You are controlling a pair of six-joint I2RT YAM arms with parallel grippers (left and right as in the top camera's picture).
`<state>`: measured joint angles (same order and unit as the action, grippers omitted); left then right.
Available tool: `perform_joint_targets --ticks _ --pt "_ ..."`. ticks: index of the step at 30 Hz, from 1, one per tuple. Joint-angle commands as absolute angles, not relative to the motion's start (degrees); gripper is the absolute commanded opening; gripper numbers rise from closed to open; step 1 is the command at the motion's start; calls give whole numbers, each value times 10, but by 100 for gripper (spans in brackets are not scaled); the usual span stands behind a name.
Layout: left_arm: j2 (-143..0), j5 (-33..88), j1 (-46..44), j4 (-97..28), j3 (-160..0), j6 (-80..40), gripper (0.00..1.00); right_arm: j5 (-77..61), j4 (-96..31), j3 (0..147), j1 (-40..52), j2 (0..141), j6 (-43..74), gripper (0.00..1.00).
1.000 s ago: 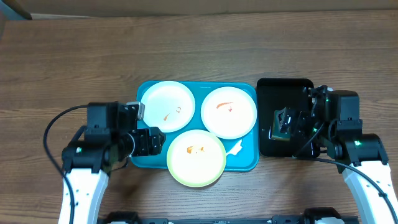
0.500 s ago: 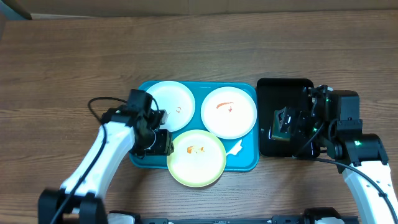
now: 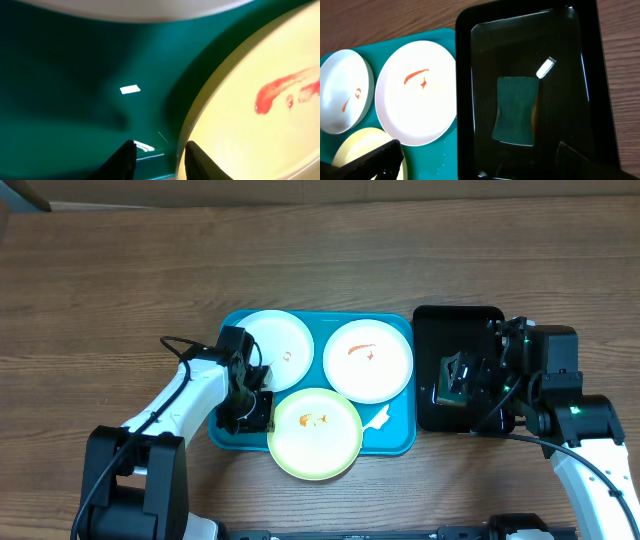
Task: Clean dirty plates on tray and stack at the side
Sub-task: 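Move left gripper to the yellow plate rim and grip it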
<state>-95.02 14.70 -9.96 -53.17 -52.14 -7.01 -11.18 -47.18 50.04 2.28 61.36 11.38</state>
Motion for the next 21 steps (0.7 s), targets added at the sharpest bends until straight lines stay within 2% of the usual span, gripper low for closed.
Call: perform_joint_targets --ticks 1,2,13,17,21 --pt "-953 164 -102 -526 -527 -64 22 -114 -469 516 26 612 109 100" --pt "-953 163 -102 -524 -527 -64 17 -114 -469 516 26 612 109 100" --pt "-954 163 -102 -518 -527 -64 6 -114 -465 515 26 613 109 98" --pt "-954 163 -102 -517 -527 -64 5 -115 -451 514 26 638 110 69" --pt "-954 163 -102 -517 -527 -65 6 -114 -437 514 26 695 110 62"
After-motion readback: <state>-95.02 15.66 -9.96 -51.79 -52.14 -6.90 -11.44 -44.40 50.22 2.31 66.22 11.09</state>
